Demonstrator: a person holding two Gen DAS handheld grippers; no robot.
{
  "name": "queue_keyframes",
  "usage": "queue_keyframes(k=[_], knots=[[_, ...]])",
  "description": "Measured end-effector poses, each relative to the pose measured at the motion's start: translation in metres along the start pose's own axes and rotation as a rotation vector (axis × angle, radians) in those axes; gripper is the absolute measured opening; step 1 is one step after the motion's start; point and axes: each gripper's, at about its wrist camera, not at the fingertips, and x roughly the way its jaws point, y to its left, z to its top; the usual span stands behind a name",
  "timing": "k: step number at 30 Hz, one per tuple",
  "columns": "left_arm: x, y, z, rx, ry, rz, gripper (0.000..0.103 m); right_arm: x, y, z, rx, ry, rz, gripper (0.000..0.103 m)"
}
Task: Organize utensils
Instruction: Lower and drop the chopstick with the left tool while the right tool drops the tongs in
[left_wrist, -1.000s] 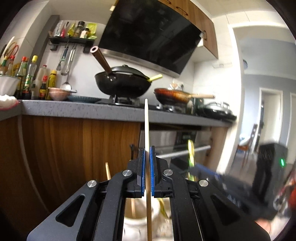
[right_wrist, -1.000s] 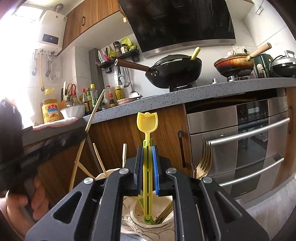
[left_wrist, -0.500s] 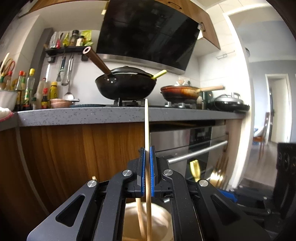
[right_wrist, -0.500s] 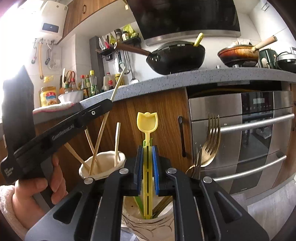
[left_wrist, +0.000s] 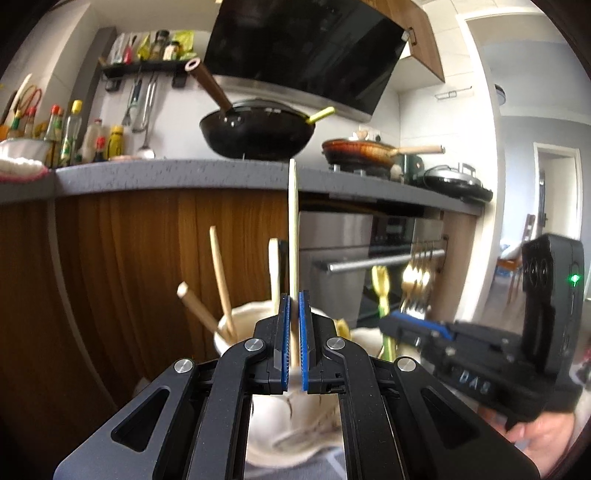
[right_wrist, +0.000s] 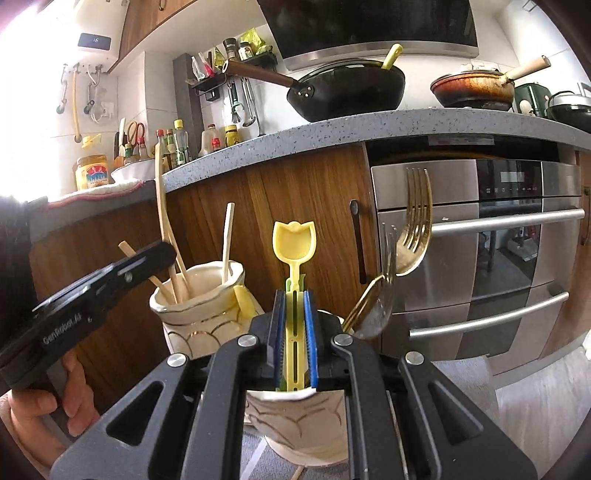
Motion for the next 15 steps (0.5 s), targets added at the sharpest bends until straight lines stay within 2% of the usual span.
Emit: queue_keyframes(k=[11,15], knots=[[0.002,-0.002,-0.010,0.022,0.056,-0.023,0.006,0.001,0.008,-0.009,-0.032,0.035,-0.019,0.010],[0.000,-0.006,-0.011,0.035,0.051,-0.028,0.014,0.000,0.011,-0.009,-0.044,0.033,-0.023,0.010]])
